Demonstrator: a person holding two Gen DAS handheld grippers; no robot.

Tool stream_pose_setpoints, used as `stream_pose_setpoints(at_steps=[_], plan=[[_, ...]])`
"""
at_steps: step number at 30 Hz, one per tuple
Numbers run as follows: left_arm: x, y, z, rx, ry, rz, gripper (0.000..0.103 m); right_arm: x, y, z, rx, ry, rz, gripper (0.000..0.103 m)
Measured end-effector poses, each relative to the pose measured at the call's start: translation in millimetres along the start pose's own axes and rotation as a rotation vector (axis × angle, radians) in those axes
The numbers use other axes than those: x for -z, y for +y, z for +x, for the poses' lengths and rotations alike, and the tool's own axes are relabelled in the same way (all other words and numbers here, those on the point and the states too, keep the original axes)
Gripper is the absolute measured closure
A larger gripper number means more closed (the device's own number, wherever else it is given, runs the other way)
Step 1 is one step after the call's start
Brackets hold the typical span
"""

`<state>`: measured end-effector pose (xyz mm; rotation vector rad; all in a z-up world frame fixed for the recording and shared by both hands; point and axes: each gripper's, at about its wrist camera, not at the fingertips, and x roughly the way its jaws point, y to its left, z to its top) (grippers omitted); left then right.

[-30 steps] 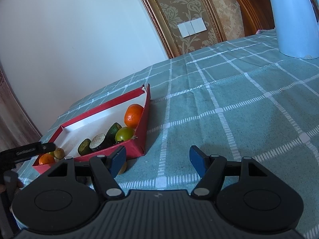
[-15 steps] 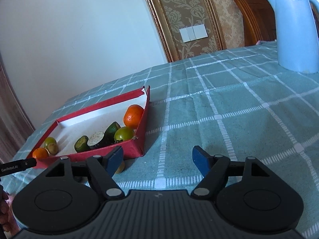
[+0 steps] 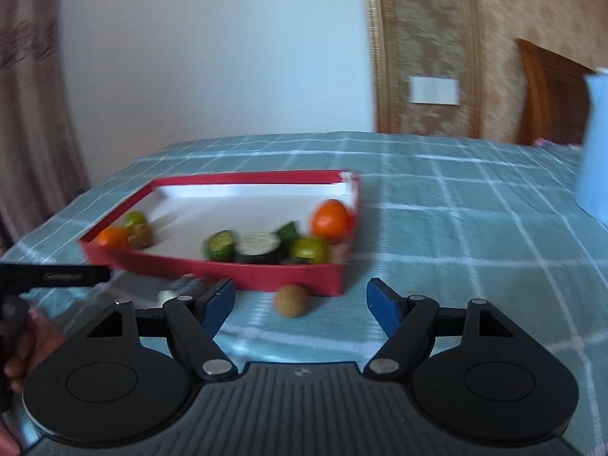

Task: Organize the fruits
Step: 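Move the right gripper to the dark cut eggplant piece and close, then carry the eggplant piece into the tray and open the right gripper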

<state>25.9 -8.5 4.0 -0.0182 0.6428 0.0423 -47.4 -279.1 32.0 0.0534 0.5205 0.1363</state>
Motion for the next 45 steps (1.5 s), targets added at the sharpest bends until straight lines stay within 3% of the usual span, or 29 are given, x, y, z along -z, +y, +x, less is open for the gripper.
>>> stream_pose_setpoints(at_steps=[10, 22, 24, 27, 30, 45], plan=[[1, 1, 1, 0.017, 0.016, 0.005, 0.000, -4, 40, 27, -0.100, 0.066, -0.068, 0.027], [0, 2, 2, 0.021, 0.016, 0.003, 0.000, -6, 54, 56, -0.117, 0.139, -0.099, 0.027], [1, 2, 2, 0.021, 0.016, 0.001, 0.000, -7, 54, 59, -0.116, 0.145, -0.104, 0.032], [1, 1, 2, 0.021, 0.016, 0.002, 0.000, -6, 56, 64, -0.121, 0.163, -0.111, 0.050], [1, 1, 2, 0.021, 0.016, 0.002, 0.000, -3, 56, 69, -0.126, 0.174, -0.105, 0.060], [2, 0, 3, 0.015, 0.018, 0.003, 0.000, -7, 54, 46, -0.122, 0.096, -0.097, 0.060]])
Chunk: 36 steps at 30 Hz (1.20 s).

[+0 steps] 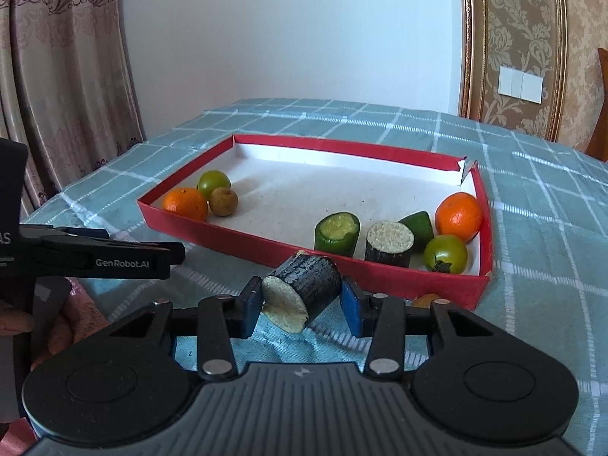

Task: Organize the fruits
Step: 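Carry the eggplant piece into the tray and open the right gripper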

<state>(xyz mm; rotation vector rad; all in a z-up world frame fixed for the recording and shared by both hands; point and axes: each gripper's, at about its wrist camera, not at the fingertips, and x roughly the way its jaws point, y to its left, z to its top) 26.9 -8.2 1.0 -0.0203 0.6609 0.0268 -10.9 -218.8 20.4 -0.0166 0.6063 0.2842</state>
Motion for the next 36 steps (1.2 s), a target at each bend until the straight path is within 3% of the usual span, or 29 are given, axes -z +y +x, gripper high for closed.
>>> stream_pose_setpoints(at_steps=[24, 36], plan=[[0, 1, 0, 0.001, 0.002, -0.004, 0.000, -17, 7, -10, -0.005, -0.062, -0.012, 0.060], [-1, 1, -1, 0.000, 0.002, -0.003, 0.000, -51, 12, 7, 0.014, -0.095, -0.041, 0.060]])
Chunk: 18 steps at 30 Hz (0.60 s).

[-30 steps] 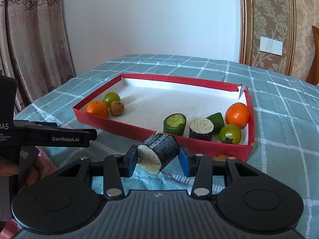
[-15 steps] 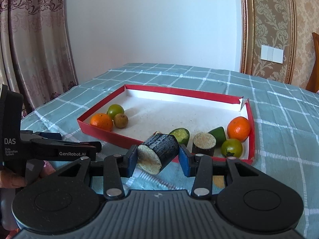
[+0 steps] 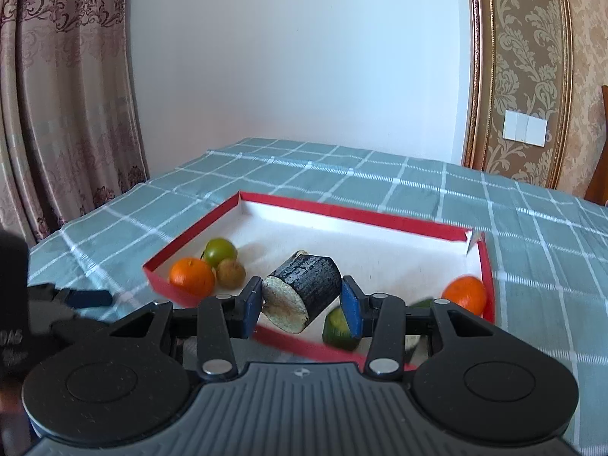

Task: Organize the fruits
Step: 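Carry the eggplant piece into the tray and open the right gripper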

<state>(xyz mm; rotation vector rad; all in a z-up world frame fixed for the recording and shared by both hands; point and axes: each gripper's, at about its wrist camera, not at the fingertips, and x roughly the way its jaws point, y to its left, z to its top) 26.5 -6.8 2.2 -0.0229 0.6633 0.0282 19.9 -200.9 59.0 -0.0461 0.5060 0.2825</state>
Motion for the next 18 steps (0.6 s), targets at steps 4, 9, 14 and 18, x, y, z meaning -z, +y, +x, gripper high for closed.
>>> stream_pose_setpoints(at_steps=[4, 9, 14, 18], plan=[[0, 0, 0, 0.000, 0.000, 0.000, 0.000, -6, 1, 13, 0.016, 0.001, -0.010, 0.060], [0, 0, 0, 0.002, 0.000, -0.002, 0.000, -13, -18, 32, 0.061, 0.016, 0.034, 0.060], [0, 0, 0, 0.001, 0.000, -0.002, 0.000, -13, -46, 49, 0.108, 0.053, 0.100, 0.059], [0, 0, 0, 0.002, 0.000, -0.003, 0.000, -11, -57, 57, 0.133, 0.082, 0.119, 0.051]])
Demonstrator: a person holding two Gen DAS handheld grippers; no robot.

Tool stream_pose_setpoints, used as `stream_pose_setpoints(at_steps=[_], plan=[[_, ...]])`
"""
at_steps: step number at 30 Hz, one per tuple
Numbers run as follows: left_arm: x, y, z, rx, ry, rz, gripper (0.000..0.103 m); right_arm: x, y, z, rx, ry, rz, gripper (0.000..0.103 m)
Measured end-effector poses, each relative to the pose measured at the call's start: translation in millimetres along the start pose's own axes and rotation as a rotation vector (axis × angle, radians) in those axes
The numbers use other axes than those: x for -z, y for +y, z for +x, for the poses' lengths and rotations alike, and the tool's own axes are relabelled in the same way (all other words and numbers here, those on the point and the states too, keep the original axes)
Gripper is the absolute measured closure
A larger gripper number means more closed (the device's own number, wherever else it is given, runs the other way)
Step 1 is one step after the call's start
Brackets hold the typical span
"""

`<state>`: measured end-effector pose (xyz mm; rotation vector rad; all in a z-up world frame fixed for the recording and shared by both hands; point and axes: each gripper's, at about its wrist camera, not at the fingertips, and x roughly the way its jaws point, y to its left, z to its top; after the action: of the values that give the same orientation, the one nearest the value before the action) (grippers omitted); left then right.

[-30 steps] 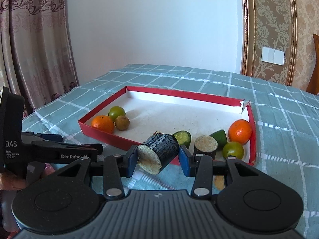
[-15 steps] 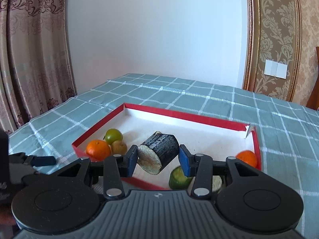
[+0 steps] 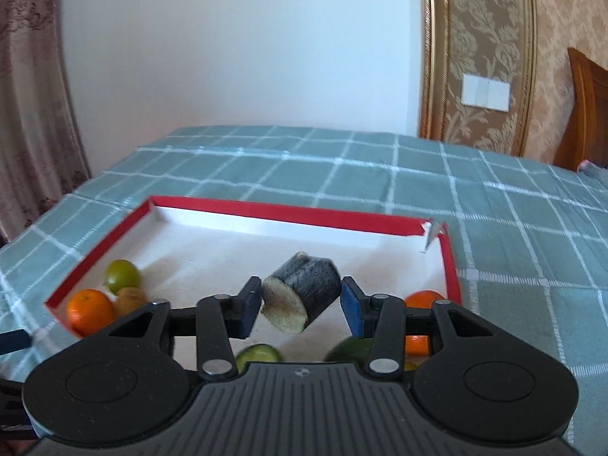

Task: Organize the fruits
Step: 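Carry the eggplant piece into the tray and open the right gripper, then withdraw the right gripper from the tray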

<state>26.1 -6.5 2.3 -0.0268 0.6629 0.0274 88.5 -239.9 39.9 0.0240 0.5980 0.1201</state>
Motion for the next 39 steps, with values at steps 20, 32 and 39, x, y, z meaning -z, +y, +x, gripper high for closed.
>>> stream_pose_setpoints(at_steps=[20, 32, 39], plan=[[1, -5, -4, -0.025, -0.020, 0.017, 0.000, 82, -89, -96, 0.149, -0.167, 0.188, 0.032], [6, -14, -25, -0.043, -0.115, 0.073, 0.000, 96, -98, -104, 0.099, -0.177, 0.233, 0.032], [-3, -43, -65, -0.010, -0.199, 0.098, 0.000, 97, -107, -117, 0.102, -0.211, 0.241, 0.032]])
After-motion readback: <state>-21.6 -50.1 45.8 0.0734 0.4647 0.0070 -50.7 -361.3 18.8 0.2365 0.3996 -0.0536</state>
